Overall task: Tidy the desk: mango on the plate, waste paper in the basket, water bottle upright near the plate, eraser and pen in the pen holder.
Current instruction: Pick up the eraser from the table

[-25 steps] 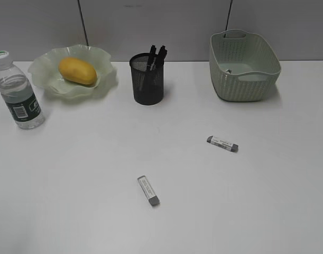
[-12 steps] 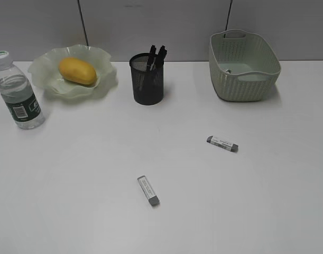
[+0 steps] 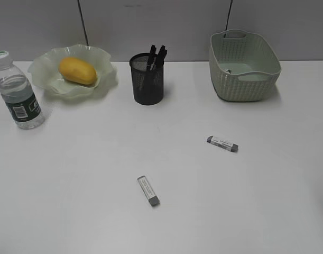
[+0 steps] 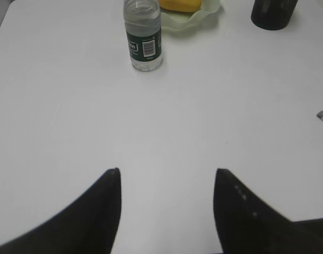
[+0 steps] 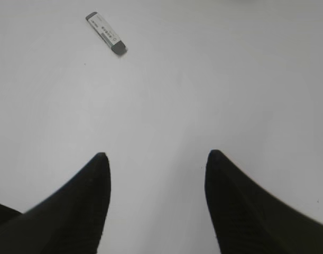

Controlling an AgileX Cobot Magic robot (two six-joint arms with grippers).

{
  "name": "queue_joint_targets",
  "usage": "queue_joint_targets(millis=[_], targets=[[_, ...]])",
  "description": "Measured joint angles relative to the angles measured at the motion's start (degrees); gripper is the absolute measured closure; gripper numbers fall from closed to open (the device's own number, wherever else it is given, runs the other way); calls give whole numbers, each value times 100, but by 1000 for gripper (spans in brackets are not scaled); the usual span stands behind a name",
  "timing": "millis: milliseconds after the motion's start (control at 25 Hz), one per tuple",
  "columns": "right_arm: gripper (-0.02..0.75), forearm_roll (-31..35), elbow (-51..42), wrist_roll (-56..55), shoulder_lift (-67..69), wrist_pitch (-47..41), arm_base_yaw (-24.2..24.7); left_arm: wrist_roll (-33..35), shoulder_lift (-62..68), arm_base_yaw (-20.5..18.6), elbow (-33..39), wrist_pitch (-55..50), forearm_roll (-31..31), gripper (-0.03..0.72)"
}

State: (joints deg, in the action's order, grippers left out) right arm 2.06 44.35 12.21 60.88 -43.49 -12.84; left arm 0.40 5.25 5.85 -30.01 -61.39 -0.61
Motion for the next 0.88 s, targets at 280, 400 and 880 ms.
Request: queue_joint_targets(millis=[280,400,880], targets=[[279,138,1073,777,1940,29,-95,0,0,0,0,0,6,260],[277,97,1456,893,2652,29,-382,-2,-15,0,0,2,6,260],[274,-408,3418,1132,5052,-759,-1168,-7,-572,0,0,19,10,260]])
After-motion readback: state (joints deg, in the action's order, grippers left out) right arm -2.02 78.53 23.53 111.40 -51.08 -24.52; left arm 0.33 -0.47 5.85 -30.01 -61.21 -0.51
